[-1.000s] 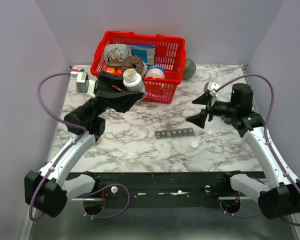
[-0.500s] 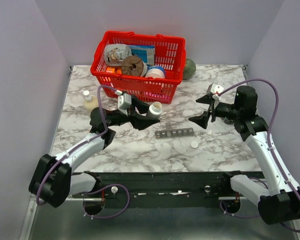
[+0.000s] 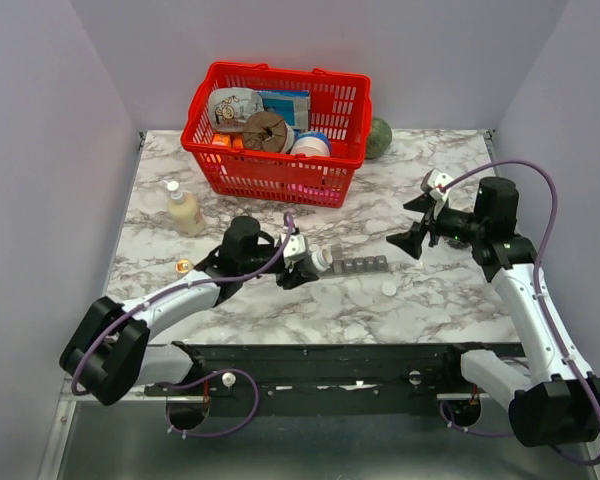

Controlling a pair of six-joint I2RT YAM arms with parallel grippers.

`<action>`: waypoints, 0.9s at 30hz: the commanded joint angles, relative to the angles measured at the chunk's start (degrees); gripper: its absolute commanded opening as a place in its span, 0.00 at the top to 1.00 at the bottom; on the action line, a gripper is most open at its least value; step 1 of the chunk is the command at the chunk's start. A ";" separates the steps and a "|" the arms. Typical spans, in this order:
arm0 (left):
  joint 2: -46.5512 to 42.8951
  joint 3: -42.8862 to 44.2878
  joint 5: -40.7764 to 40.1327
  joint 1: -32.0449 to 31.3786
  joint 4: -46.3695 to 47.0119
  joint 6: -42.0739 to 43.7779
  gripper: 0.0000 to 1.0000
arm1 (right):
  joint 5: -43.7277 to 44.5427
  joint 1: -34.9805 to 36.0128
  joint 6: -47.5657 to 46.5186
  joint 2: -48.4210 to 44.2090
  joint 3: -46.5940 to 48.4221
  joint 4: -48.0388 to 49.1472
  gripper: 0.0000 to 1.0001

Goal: Sort the pills into containers

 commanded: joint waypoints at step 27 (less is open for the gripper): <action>22.73 25.53 -29.74 -10.87 -37.25 8.96 1.00 | 0.73 -3.29 -1.33 -2.71 -1.21 -1.71 0.00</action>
